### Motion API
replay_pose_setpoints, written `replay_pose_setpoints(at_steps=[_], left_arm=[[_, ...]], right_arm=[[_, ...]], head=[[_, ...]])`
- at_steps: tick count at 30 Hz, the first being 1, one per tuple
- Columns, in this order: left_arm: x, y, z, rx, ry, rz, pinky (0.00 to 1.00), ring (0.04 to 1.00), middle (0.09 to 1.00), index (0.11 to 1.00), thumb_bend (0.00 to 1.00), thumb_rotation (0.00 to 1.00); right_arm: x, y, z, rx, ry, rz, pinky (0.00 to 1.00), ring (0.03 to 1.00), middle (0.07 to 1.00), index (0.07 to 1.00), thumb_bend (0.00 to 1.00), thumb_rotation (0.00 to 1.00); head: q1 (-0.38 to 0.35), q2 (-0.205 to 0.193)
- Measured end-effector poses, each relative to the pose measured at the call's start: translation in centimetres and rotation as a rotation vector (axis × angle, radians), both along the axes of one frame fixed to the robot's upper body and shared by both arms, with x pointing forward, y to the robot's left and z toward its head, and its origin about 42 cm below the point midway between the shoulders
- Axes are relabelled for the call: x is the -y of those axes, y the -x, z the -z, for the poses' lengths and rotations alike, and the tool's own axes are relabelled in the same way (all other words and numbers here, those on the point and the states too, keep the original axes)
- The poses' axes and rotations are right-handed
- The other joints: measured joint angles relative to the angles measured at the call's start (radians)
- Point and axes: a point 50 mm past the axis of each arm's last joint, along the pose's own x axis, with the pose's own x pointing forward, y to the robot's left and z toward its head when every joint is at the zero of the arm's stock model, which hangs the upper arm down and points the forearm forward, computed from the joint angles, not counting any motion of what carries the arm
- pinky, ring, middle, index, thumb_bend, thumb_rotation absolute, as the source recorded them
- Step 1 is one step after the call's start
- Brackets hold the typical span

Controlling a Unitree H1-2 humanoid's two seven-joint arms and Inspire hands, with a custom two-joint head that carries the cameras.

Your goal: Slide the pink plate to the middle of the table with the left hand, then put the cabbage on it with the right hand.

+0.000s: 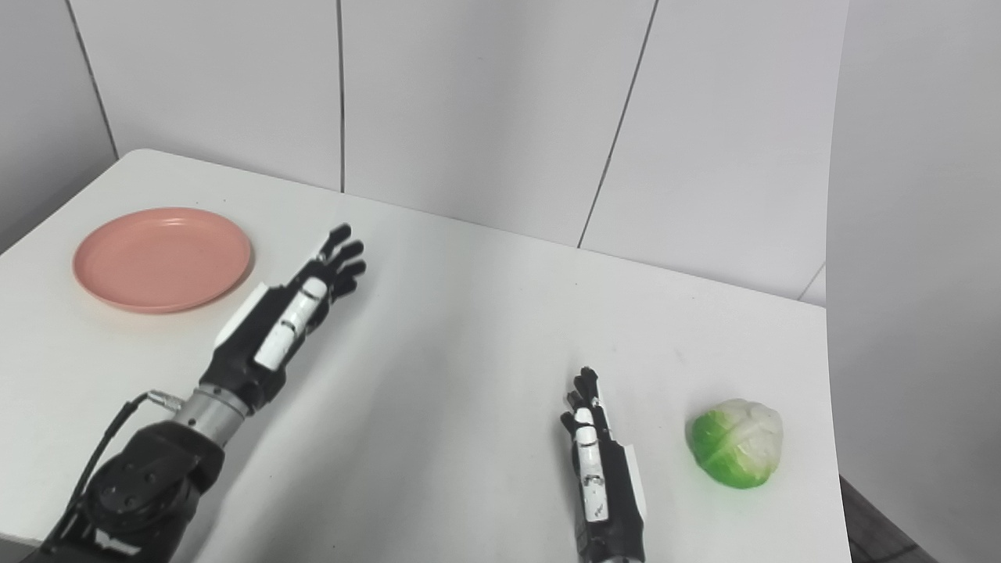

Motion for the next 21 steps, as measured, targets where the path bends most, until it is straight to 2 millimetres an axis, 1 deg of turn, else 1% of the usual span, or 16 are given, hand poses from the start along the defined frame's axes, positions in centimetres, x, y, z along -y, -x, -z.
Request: replay_pose_setpoints(at_steps=[4,6,10,14,17,19,21], left_arm=[[-2.0,-0.7,-2.6,0.03,-0.007,-0.036,0.91,0.887,0.896,0.891,0.52,1.0],[-3.0,-1.2,-4.5,0.069,-0.011,-0.056,0.9,0.872,0.884,0.877,0.51,1.0],[-4.4,-2.3,-7.5,0.124,-0.006,-0.075,0.9,0.882,0.876,0.863,0.51,1.0],[-6.4,-3.1,-9.0,0.139,0.027,-0.102,0.87,0.875,0.875,0.864,0.47,1.0],[-8.9,-4.1,-9.7,0.138,0.042,-0.155,0.85,0.867,0.873,0.864,0.47,1.0],[-10.7,-4.7,-10.1,0.132,0.035,-0.201,0.86,0.868,0.873,0.865,0.48,1.0],[-12.0,-5.1,-10.2,0.126,0.037,-0.226,0.86,0.863,0.871,0.867,0.48,1.0]], right_arm=[[0.0,0.1,0.0,-0.001,-0.001,0.001,1.0,1.0,1.0,1.0,0.11,1.0],[0.0,0.1,0.0,0.0,0.0,0.002,1.0,1.0,1.0,1.0,0.11,1.0],[0.1,0.1,0.0,-0.001,-0.002,0.002,1.0,1.0,1.0,1.0,0.11,1.0],[0.1,0.1,0.0,-0.001,-0.004,0.0,1.0,1.0,1.0,1.0,0.13,1.0],[0.1,0.1,0.0,-0.001,-0.003,0.0,1.0,1.0,1.0,1.0,0.12,1.0],[0.1,0.1,0.0,-0.001,-0.004,0.0,1.0,1.0,1.0,1.0,0.13,1.0],[0.1,0.1,0.0,-0.001,-0.003,0.001,1.0,1.0,1.0,1.0,0.13,1.0]], head=[[0.015,-0.003],[0.015,-0.003],[0.018,0.0],[0.02,0.002],[0.018,0.0],[0.017,0.0],[0.011,-0.002]])
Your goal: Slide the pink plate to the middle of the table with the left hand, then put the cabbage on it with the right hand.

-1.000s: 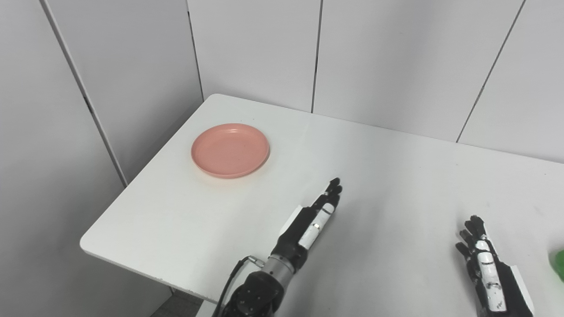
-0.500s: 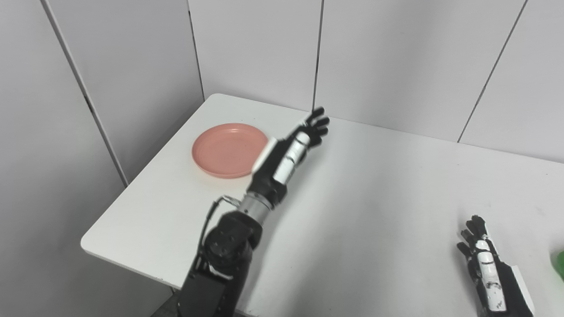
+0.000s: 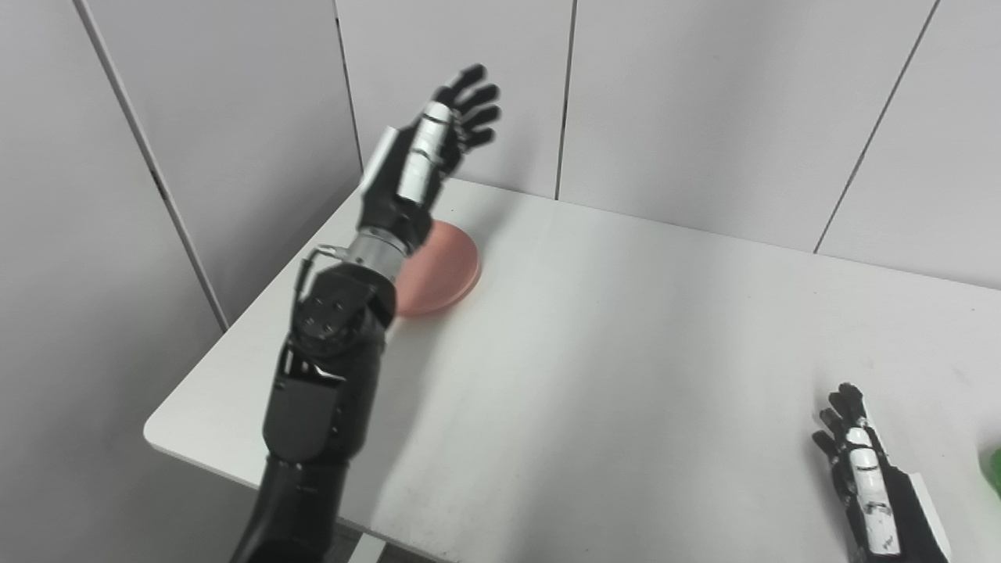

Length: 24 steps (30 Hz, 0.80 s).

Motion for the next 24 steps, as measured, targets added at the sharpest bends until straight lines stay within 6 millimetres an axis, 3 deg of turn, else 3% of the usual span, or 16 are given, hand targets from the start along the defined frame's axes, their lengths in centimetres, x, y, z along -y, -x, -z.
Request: replay_pose_setpoints(at_steps=[7,14,24], left_arm=[[-1.9,-0.5,0.8,-0.035,0.048,-0.033,0.86,0.874,0.876,0.867,0.48,1.0],[-4.9,-0.8,0.3,-0.039,0.056,-0.108,0.89,0.894,0.894,0.881,0.45,1.0],[-8.5,-1.6,1.6,-0.114,0.087,-0.195,0.89,0.897,0.895,0.89,0.43,1.0]], right_arm=[[0.0,0.0,0.0,0.001,0.002,0.0,1.0,1.0,1.0,1.0,0.1,1.0],[0.0,0.0,0.0,0.002,0.003,0.001,1.0,1.0,1.0,1.0,0.11,1.0],[0.0,0.1,0.0,0.001,0.001,0.001,1.0,1.0,1.0,1.0,0.13,1.0]], head=[[0.0,0.0],[0.006,0.002],[0.009,0.006]])
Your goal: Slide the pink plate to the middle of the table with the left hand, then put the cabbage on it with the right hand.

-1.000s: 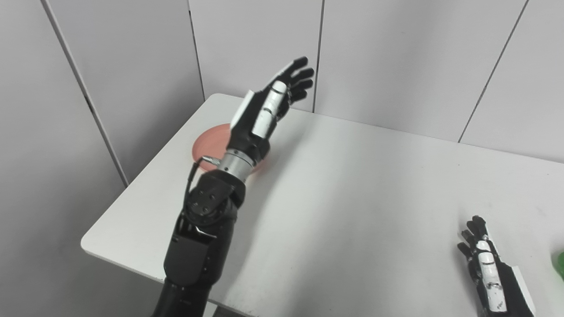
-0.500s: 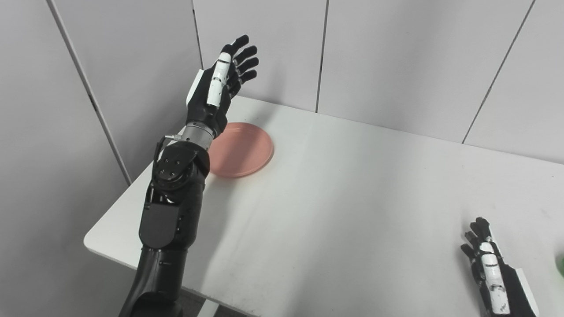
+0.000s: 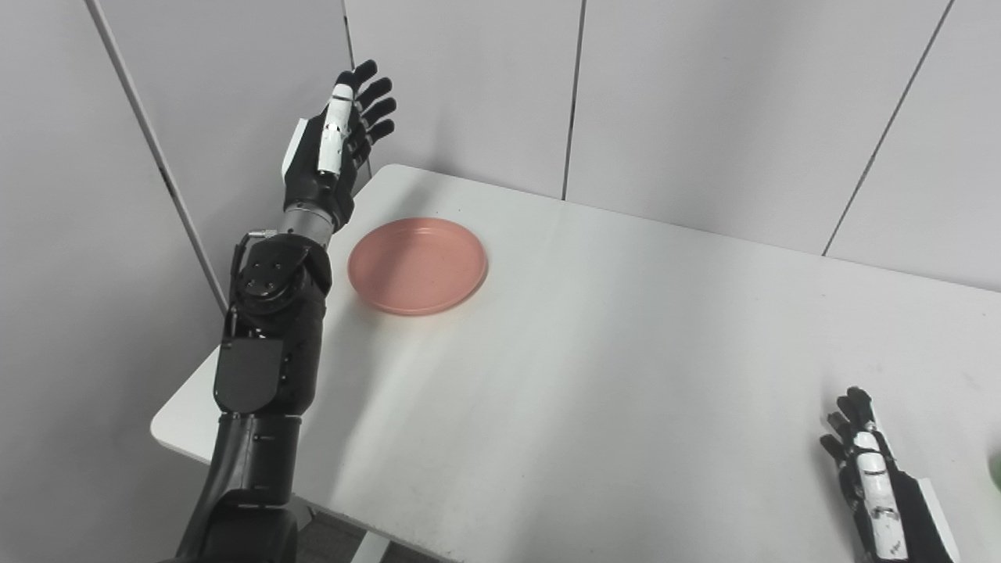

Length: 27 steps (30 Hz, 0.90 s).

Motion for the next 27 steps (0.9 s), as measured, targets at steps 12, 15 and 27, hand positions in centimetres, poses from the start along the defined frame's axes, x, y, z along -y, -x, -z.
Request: replay_pose_setpoints(at_steps=[12,15,27], left_arm=[[-2.6,-1.0,2.6,-0.087,0.053,-0.041,0.92,0.922,0.919,0.905,0.43,1.0],[-3.0,-1.2,3.4,-0.108,0.073,-0.043,0.93,0.933,0.932,0.917,0.44,1.0],[-4.9,-2.1,5.4,-0.174,0.118,-0.058,0.94,0.941,0.938,0.923,0.44,1.0]], right_arm=[[0.0,0.1,0.0,0.0,-0.003,0.001,1.0,1.0,1.0,1.0,0.12,1.0],[0.0,0.1,0.0,0.0,-0.004,0.0,1.0,1.0,1.0,1.0,0.11,1.0],[0.1,0.2,-0.1,-0.005,-0.006,-0.005,1.0,1.0,1.0,1.0,0.12,1.0]], head=[[0.009,0.006],[0.011,0.009],[0.012,0.02]])
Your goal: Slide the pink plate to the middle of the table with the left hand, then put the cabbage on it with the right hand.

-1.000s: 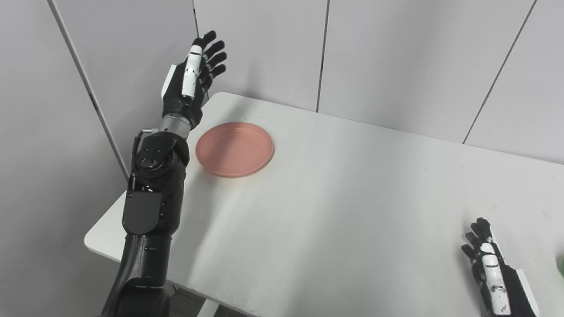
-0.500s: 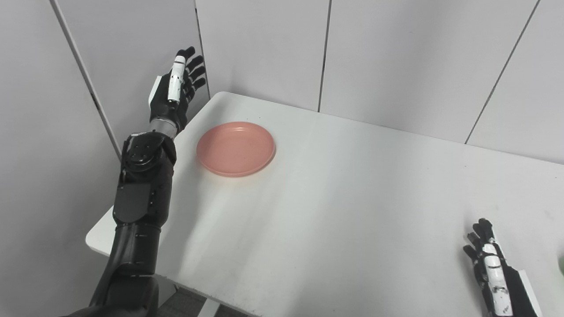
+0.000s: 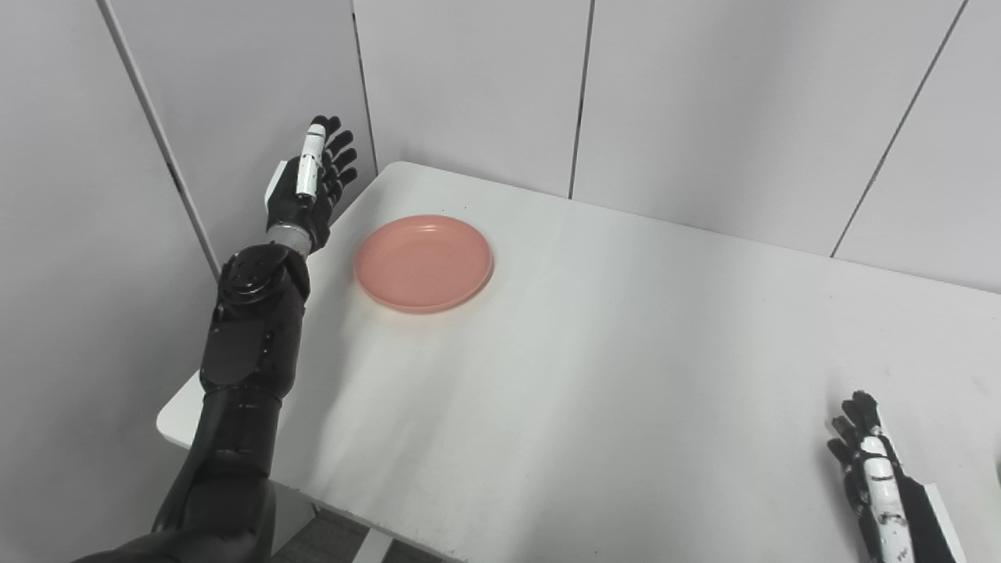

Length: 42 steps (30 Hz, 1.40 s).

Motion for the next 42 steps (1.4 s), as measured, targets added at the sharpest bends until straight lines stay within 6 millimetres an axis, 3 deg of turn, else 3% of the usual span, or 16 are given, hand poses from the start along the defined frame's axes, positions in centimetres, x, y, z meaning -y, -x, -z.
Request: replay_pose_setpoints(at_steps=[15,25,42], left_arm=[[-1.2,-0.1,4.6,-0.102,0.058,-0.06,0.94,0.933,0.932,0.915,0.43,1.0],[-1.4,-0.1,6.2,-0.137,0.085,-0.07,0.94,0.924,0.918,0.912,0.44,1.0],[0.7,0.3,8.8,-0.113,0.103,-0.044,0.92,0.913,0.905,0.901,0.43,1.0]], right_arm=[[-0.1,0.2,-0.2,-0.002,0.002,-0.002,1.0,1.0,1.0,1.0,0.11,1.0],[-0.1,0.2,-0.3,-0.008,0.007,-0.002,1.0,1.0,1.0,1.0,0.12,1.0],[0.0,0.3,-0.3,-0.008,0.003,-0.001,1.0,1.0,1.0,1.0,0.13,1.0]], head=[[0.0,0.006],[-0.002,0.014],[-0.012,0.035]])
